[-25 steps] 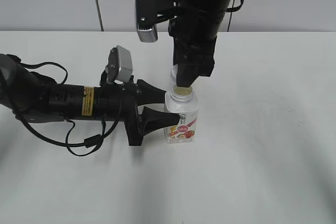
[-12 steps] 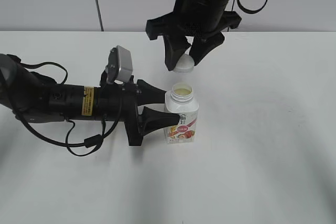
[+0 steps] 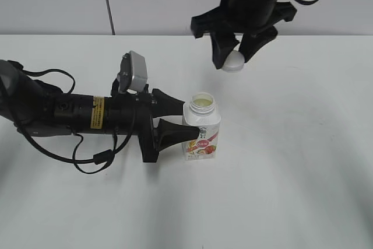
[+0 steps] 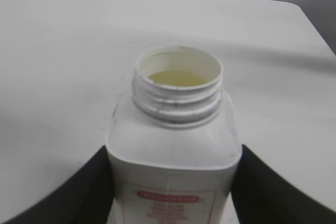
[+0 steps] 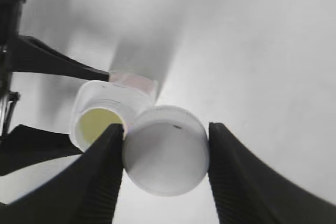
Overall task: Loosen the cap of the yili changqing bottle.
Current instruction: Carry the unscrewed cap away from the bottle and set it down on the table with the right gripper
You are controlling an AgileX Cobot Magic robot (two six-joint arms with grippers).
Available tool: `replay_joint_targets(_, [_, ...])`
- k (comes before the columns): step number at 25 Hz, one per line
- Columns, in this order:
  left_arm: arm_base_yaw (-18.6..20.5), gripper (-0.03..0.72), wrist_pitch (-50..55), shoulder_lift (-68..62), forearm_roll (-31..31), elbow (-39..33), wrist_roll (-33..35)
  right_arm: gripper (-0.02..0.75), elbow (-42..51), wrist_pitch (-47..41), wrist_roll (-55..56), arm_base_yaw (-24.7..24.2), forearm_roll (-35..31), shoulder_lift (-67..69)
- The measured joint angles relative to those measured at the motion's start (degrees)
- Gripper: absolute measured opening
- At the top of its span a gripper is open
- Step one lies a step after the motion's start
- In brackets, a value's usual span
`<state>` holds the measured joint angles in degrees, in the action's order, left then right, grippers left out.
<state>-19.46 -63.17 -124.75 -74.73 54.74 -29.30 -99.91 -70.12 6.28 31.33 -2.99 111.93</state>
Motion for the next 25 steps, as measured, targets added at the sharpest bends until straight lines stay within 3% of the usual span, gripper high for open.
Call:
replay_joint_targets(7, [0.0,0.412,0.0,0.0,-0.04,0.0,0.0,0.388,8.93,0.26,-1.74,-7.97,0.29,-3.51])
replay_joint_targets(11, [0.0,0.412,0.0,0.0,-0.04,0.0,0.0,0.388,16.48,5.12,-1.94,-11.32,0.94,-4.93])
replay_joint_targets(18, [0.0,0.412,-0.1,0.0,-0.06,0.0,0.0,0.388,31.15,24.46,-1.3,-12.91,1.82,-4.94])
replay_joint_targets(25, [0.0,0.412,-0.1,0.0,-0.11,0.0,0.0,0.388,35.51,38.09,0.26,-12.91,2.39,-0.26])
